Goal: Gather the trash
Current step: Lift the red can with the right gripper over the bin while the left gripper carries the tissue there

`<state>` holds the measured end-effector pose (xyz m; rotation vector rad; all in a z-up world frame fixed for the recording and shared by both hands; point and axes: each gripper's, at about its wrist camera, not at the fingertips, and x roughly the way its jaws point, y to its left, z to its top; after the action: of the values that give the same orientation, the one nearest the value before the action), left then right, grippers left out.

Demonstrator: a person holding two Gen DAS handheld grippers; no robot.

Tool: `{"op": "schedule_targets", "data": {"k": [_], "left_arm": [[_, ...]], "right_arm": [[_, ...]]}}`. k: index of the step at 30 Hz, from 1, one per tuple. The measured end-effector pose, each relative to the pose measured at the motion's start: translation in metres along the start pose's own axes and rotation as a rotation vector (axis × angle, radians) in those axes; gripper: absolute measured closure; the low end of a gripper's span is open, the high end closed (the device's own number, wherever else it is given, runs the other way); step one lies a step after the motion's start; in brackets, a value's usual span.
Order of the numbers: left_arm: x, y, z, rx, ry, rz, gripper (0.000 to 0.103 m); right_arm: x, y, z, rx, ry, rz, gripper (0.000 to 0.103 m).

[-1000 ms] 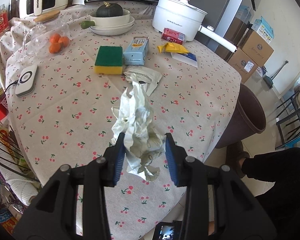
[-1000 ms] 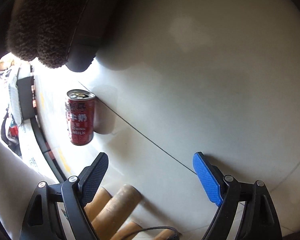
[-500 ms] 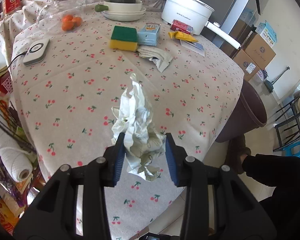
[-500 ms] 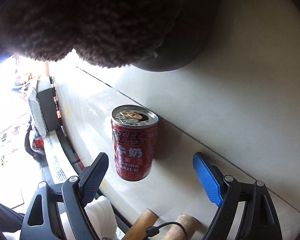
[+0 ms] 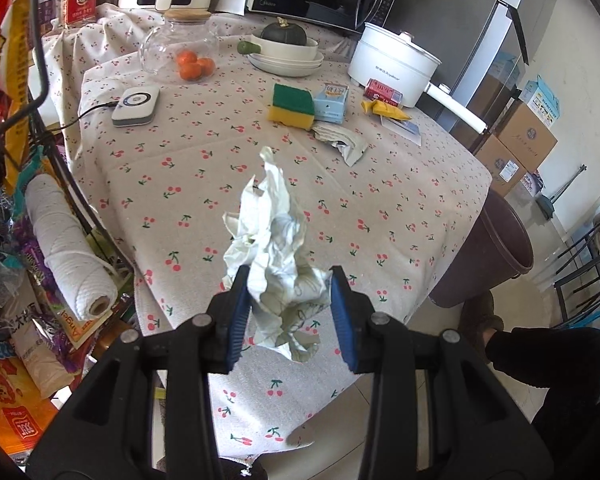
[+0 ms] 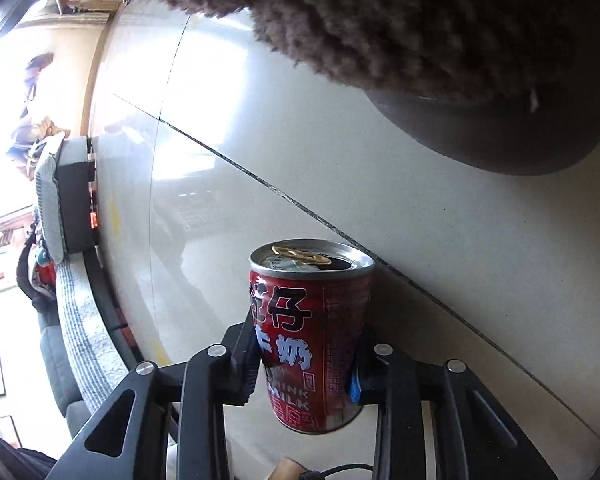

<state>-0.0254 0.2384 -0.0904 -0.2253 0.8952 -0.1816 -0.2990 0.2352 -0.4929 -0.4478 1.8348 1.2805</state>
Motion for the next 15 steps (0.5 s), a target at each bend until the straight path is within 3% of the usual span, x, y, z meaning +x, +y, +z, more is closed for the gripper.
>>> {"op": "schedule_targets", "data": {"k": [6,11,13,15], "left_arm": [[-0.007,0.012,-0.005,-0.017,-0.011,0.000,0.063],[-0.011,0.016,-0.005,-0.020,-0.018,-0.007,0.063],[-0.014,0.015,-0.003,-0.017,-0.026,-0.012,0.063],[-0.016,0.013,-0.003,-0.011,-0.033,-0.017,0.063]], "right_arm": [[-0.003,0.001,-0.009,-0.041,0.037,-0.073,0.070],[-0.034,-0.032,-0.032,-0.081,0.070,-0.237,0.065],[-0.054,-0.057,-0.044,-0.053,0.064,-0.311,0.048],[-0.071,-0.076,-0.054,0.019,0.031,-0.333,0.035]]}}
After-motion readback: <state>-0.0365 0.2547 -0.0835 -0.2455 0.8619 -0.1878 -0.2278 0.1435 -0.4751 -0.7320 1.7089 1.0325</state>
